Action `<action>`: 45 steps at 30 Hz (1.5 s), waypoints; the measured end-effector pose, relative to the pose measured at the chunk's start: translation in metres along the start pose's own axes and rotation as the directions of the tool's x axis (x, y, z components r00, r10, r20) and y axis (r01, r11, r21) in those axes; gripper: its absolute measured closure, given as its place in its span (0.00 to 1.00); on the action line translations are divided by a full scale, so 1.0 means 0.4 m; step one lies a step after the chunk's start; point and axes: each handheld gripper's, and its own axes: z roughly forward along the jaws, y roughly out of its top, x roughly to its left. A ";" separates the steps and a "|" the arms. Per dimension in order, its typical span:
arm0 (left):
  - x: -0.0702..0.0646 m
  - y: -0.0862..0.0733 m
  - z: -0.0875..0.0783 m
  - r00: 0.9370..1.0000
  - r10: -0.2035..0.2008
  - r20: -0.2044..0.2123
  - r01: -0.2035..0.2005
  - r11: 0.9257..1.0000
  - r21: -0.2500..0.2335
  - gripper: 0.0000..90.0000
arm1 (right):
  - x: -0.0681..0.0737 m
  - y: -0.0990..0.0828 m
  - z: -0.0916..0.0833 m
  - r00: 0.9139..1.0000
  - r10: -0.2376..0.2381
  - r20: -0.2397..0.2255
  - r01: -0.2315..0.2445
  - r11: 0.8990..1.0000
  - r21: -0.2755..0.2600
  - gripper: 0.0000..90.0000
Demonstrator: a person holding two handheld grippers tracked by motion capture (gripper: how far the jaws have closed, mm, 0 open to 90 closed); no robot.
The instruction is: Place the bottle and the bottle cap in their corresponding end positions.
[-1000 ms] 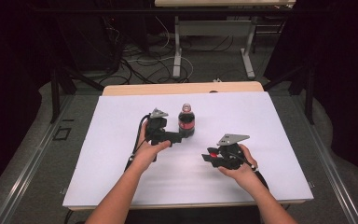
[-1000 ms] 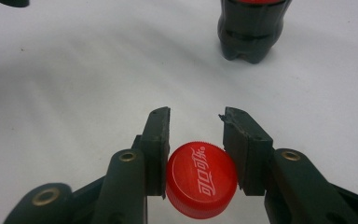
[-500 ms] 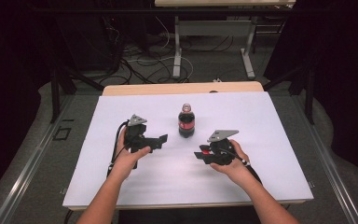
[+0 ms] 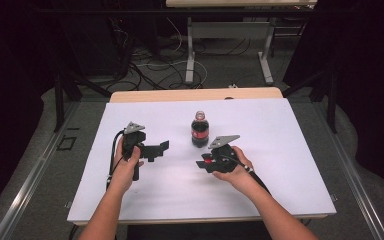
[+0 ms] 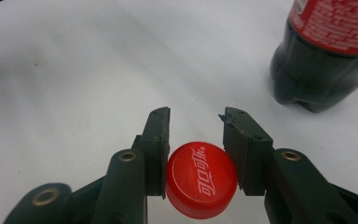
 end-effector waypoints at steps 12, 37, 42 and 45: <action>0.007 -0.006 0.003 0.999 0.003 -0.035 -0.003 1.000 -0.002 0.01 | 0.021 -0.024 0.053 1.000 -0.018 -0.025 0.020 0.998 0.066 0.68; 0.012 -0.007 0.003 1.000 -0.021 -0.021 0.021 1.000 -0.005 0.01 | 0.027 -0.059 0.090 0.999 -0.053 -0.012 0.054 0.996 0.074 0.63; 0.013 -0.008 0.003 1.000 -0.022 -0.018 0.022 1.000 -0.004 0.01 | 0.026 -0.058 0.086 0.999 -0.036 -0.007 0.036 0.997 0.070 0.59; 0.013 -0.008 0.003 0.999 -0.026 -0.020 0.026 1.000 0.005 0.01 | 0.023 -0.053 0.076 1.000 -0.029 -0.002 0.029 0.998 0.053 0.55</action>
